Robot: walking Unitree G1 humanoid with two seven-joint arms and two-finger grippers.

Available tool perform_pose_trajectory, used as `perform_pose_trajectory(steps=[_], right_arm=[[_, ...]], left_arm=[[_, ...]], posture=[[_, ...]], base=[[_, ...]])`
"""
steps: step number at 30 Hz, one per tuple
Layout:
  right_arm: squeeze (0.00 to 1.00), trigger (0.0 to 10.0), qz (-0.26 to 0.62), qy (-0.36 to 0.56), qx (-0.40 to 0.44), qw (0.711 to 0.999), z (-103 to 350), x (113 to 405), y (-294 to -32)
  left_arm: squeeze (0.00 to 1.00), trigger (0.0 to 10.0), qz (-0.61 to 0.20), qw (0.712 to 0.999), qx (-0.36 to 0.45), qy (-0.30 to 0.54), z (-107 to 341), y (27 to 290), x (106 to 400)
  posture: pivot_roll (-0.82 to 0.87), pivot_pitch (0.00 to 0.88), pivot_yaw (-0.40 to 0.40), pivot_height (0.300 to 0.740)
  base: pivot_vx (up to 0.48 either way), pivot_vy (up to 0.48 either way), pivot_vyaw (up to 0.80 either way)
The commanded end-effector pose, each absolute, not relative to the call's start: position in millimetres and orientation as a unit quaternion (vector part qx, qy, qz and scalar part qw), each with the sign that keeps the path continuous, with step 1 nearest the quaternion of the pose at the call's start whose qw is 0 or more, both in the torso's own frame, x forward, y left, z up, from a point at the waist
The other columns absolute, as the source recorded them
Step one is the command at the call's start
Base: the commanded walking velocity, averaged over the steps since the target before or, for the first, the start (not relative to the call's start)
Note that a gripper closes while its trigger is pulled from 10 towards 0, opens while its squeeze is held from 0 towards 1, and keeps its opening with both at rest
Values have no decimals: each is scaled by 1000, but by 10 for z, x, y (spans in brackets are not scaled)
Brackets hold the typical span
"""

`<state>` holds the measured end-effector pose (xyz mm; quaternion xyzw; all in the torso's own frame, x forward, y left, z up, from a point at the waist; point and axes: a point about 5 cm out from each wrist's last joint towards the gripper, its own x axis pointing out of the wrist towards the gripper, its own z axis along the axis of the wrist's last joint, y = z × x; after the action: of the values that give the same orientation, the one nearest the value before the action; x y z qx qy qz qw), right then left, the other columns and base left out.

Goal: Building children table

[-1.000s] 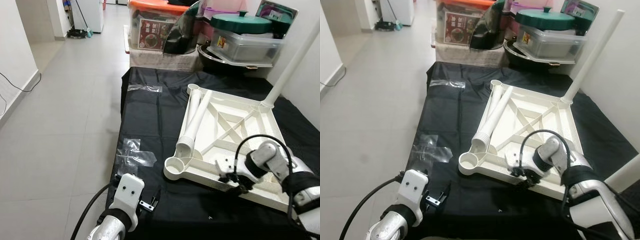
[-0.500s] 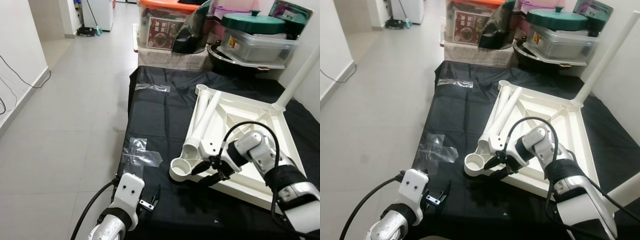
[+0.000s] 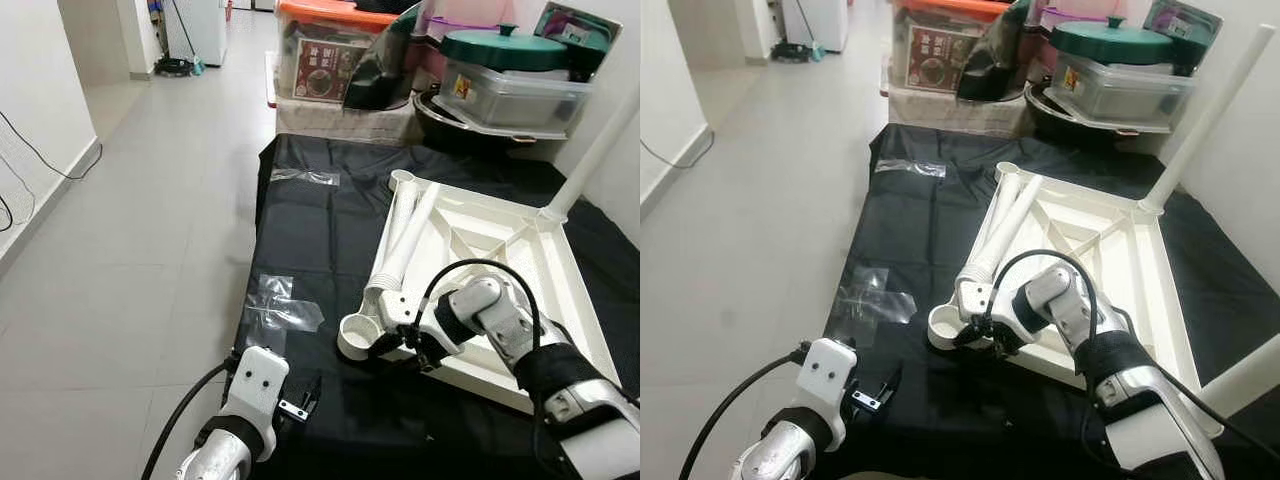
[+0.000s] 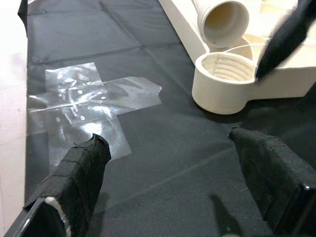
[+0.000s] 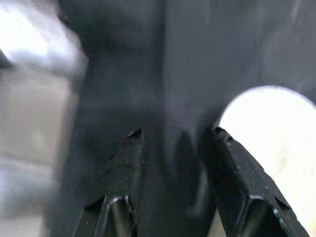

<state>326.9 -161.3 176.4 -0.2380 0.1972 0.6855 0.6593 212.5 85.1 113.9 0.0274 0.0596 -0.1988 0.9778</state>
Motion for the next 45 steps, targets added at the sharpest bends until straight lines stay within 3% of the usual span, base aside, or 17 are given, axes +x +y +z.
perform_pose_trajectory(steps=[1,3,5,8,9,12,14,16,18,23,27,33,38,39,45], right_arm=[[0,10000,715,144,-180,660,2004,3225,-1581],[0,10000,725,130,-160,658,2070,3200,-1566],[0,10000,715,112,-142,675,2122,3225,-1563],[0,10000,672,76,-108,729,2196,3307,-1566],[0,10000,672,76,-108,729,2196,3307,-1566],[0,10000,551,46,-68,831,2344,3523,-1529],[0,10000,528,45,-60,846,2368,3555,-1524],[0,10000,385,44,5,922,2449,3827,-1570],[0,10000,293,44,40,954,2456,3952,-1610],[0,10000,208,61,41,975,2333,3989,-1674],[0,10000,115,144,30,982,2063,4005,-1683],[0,10000,26,215,69,974,1976,4064,-1536],[0,10000,11,226,95,969,2027,4097,-1462],[1000,10000,19,220,99,970,2095,4120,-1421],[1000,10000,-30,180,113,977,2354,4197,-1412]], left_arm=[[0,10000,-202,977,23,65,1114,823,2115],[0,10000,-202,977,23,65,1113,823,2115],[0,10000,-201,977,26,64,1115,824,2118],[0,10000,-200,977,32,63,1115,829,2123],[0,10000,-200,977,32,63,1115,829,2123],[0,10000,-200,977,31,66,1107,840,2122],[0,10000,-200,977,31,66,1107,841,2122],[0,10000,-200,977,32,67,1104,845,2128],[0,10000,-198,977,33,67,1101,848,2134],[0,10000,-198,977,34,67,1100,845,2135],[0,10000,-199,977,33,69,1096,833,2131],[0,10000,-202,976,31,71,1090,815,2117],[0,10000,-202,976,30,72,1088,813,2114],[0,10000,-202,976,30,72,1087,812,2114],[0,10000,-203,976,30,74,1074,811,2112]], posture=[[74,69,-114,740],[74,69,-114,740],[74,68,-114,740],[80,64,-113,740],[80,64,-113,740],[76,64,-109,740],[76,64,-109,740],[79,60,-107,740],[80,57,-109,740],[79,53,-111,740],[83,49,-110,740],[86,48,-117,740],[85,48,-119,740],[85,48,-119,740],[83,40,-119,740]], base=[[0,0,0],[0,0,0],[0,0,0],[0,0,0],[0,0,0],[0,0,0],[0,0,0],[0,0,0],[0,0,0],[0,0,0],[0,0,0],[0,0,0],[0,0,0],[0,0,0],[0,0,0]])
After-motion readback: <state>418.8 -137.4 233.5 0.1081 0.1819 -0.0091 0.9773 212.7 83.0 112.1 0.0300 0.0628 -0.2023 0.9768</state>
